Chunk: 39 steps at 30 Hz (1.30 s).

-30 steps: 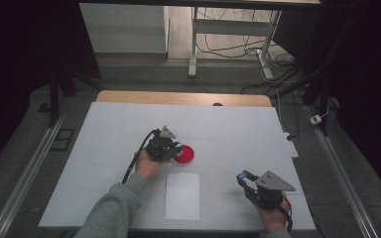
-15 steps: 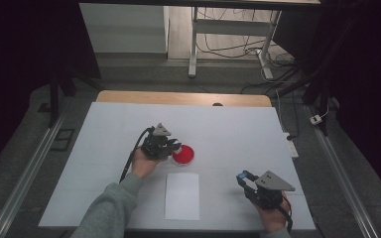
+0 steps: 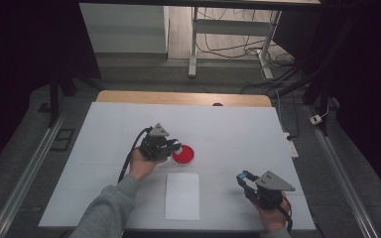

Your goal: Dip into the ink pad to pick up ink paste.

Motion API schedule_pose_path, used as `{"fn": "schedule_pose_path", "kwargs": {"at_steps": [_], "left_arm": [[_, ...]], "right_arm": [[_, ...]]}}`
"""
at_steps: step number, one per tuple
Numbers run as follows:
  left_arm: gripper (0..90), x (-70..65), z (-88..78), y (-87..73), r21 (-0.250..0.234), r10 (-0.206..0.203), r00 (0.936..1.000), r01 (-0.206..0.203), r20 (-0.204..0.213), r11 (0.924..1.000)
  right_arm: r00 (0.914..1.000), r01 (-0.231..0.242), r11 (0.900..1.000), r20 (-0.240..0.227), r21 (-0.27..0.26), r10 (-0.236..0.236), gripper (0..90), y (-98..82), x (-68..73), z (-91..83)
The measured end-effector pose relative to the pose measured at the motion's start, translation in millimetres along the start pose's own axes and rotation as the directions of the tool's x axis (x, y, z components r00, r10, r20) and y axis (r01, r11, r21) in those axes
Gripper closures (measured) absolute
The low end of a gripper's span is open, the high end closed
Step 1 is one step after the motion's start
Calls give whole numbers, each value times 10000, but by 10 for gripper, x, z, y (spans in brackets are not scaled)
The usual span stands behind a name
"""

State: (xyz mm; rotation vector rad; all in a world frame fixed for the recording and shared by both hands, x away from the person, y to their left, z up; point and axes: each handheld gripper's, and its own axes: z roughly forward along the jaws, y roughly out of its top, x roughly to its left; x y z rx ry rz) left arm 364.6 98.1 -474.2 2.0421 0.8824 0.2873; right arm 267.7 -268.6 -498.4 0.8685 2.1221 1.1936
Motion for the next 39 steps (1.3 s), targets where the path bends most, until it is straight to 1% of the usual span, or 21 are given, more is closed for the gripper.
{"fn": "schedule_pose_path", "kwargs": {"at_steps": [16, 25, 32, 39], "left_arm": [[759, -80, -166, -15, -310, 76, 9987, -61, 506, 9995], [759, -113, -250, -24, -476, 125, 9977, -93, 669, 9988], [759, -169, -345, -50, -581, 307, 9958, -258, 857, 9980], [758, -239, -460, -92, -717, 495, 9924, -416, 1127, 9966]], "right_arm": [[10000, 4, 10000, 27, 7, -4, 650, 2, -7, -6], [10000, -13, 10000, 28, 21, 13, 650, 0, -5, -3], [10000, -18, 10000, 16, 10, 18, 650, -2, -8, -1], [10000, -13, 10000, 30, 22, 13, 650, -4, -8, -2]]}}
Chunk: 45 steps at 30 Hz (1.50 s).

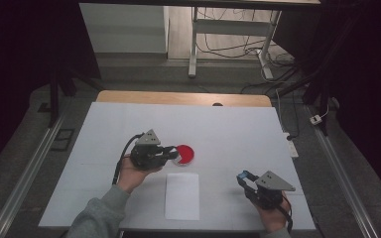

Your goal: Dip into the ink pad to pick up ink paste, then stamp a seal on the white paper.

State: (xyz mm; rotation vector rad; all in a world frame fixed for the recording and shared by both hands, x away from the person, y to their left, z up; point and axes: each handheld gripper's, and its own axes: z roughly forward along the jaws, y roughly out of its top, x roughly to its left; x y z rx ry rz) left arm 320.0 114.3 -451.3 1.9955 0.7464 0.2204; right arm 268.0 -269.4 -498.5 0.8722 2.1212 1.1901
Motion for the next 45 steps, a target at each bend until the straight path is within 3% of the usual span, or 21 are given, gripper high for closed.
{"fn": "schedule_pose_path", "kwargs": {"at_steps": [20, 31, 45], "left_arm": [[758, -111, -162, -58, 111, 194, 9980, -201, 606, 9997], [758, -215, -169, -114, 341, 504, 9953, -533, 827, 9980], [757, -280, -128, -205, 599, 527, 9937, -588, 990, 9965]], "right_arm": [[10000, 35, 10000, -34, -69, -36, 650, 3, -3, -4], [10000, 66, 10000, 1, -45, -66, 650, 7, 8, -4], [9999, 70, 10000, -113, -52, -70, 650, 3, 13, 6]]}}
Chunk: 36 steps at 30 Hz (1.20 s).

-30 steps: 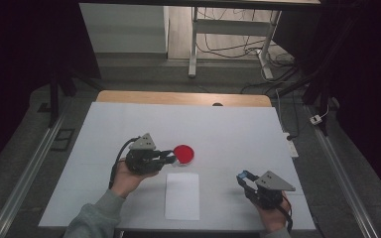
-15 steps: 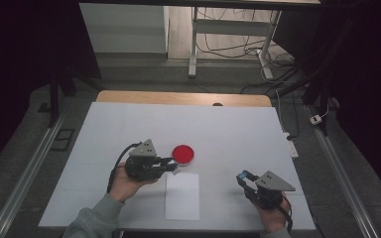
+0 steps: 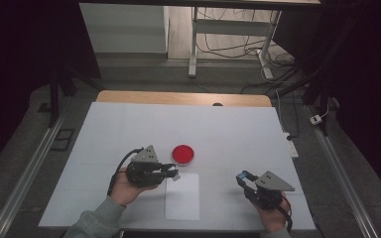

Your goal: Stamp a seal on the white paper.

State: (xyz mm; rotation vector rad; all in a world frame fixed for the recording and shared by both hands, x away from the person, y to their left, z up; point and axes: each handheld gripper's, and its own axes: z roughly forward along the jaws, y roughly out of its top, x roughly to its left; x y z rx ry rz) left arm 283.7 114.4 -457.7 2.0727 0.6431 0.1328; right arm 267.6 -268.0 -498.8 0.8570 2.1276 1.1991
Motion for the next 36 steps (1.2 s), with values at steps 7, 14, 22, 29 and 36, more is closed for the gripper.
{"fn": "schedule_pose_path", "kwargs": {"at_steps": [7, 14, 22, 29, 36], "left_arm": [[757, -17, 34, -28, 137, 37, 10000, -38, 41, 9999], [757, -34, 114, -60, 369, 41, 9999, -47, 163, 9993], [757, -63, 204, -83, 632, 88, 9996, -106, 283, 9979], [757, -113, 277, -84, 888, 316, 9991, -340, 285, 9955], [757, -121, 328, -98, 1024, 351, 9990, -378, 272, 9940]], "right_arm": [[10000, -2, 10000, -3, -1, 2, 650, 0, 1, 0], [10000, 22, 10000, 25, 34, -22, 650, 2, 5, -3], [10000, 11, 10000, 7, 29, -12, 650, -3, 4, 5], [10000, 19, 10000, 6, 39, -19, 650, -3, 5, 6], [10000, 16, 10000, -2, 48, -16, 650, -3, 6, 6]]}}
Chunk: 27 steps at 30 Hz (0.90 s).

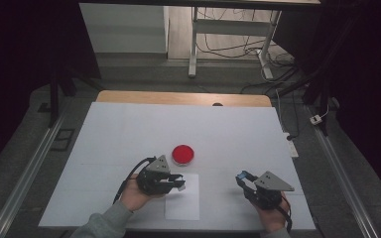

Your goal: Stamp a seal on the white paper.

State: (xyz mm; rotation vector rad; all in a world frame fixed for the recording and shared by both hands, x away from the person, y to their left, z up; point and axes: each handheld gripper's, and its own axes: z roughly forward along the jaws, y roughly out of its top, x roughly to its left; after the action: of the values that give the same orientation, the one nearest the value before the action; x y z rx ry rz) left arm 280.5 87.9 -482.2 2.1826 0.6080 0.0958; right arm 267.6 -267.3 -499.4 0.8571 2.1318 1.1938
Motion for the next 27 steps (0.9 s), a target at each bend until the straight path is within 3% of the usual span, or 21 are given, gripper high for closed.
{"fn": "schedule_pose_path", "kwargs": {"at_steps": [8, 27], "left_arm": [[757, -21, 95, -6, 397, 269, 9996, -268, -3, 9989], [757, -28, 198, -18, 877, 485, 9988, -474, -106, 9950]], "right_arm": [[10000, 1, 10000, 8, 15, -1, 650, 1, 4, 2], [10000, 37, 10000, 15, 17, -37, 650, -1, 0, 0]]}}
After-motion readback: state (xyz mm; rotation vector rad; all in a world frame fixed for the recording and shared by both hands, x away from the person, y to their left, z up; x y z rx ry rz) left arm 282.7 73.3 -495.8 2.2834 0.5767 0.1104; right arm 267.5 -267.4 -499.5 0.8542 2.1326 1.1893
